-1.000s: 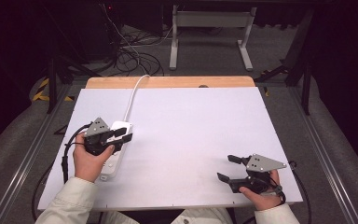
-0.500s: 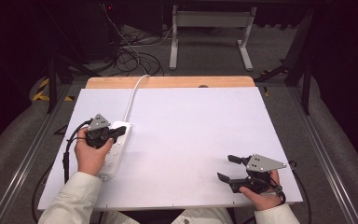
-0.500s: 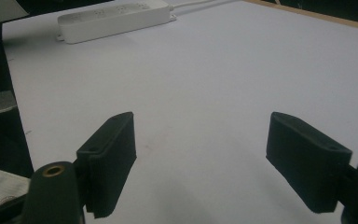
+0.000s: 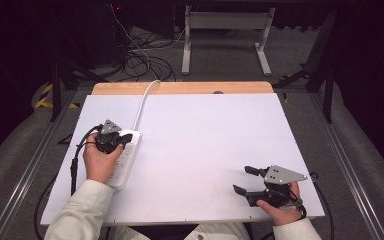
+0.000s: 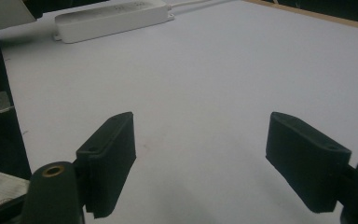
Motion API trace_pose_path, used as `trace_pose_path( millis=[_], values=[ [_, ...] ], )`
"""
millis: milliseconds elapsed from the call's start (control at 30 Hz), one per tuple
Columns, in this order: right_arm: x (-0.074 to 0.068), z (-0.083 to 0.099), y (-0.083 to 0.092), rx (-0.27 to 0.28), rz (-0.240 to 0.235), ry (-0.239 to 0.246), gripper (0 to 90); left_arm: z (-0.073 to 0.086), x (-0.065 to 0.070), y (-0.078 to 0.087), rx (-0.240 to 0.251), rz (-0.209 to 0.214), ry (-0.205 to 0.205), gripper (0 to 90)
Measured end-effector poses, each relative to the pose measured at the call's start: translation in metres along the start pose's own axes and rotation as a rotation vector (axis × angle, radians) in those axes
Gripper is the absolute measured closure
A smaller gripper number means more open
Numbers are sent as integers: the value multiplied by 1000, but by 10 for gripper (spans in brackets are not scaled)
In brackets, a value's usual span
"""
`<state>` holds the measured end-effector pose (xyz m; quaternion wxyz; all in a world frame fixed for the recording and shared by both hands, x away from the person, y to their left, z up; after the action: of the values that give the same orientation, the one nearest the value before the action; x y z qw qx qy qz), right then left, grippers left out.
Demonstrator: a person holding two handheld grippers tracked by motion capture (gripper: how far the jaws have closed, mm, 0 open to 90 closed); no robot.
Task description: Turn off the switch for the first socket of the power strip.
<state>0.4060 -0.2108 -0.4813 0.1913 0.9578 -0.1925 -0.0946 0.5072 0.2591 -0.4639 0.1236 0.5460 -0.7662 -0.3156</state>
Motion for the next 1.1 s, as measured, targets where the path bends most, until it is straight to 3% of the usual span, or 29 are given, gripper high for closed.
trace_pose_path(
  millis=[367, 1100],
  values=[
    [0, 0, -1, -2, 2, 3, 245, 2, 1, -13, -55, 7, -5, 900],
    [0, 1, -1, -3, -6, -2, 245, 3, 3, -15, -53, -9, -39, 900]
  ],
)
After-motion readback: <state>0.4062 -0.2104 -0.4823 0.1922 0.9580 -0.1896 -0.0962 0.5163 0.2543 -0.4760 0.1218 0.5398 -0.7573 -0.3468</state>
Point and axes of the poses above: each handheld gripper's, and its own axes: y roughly backward along the jaws, z roughly out of its underside, x roughly to its right, the point moved 2 cm from there along -y, roughly forward along the jaws, and after that the axes turned 12 degrees about -z, right-handed, at the moved point
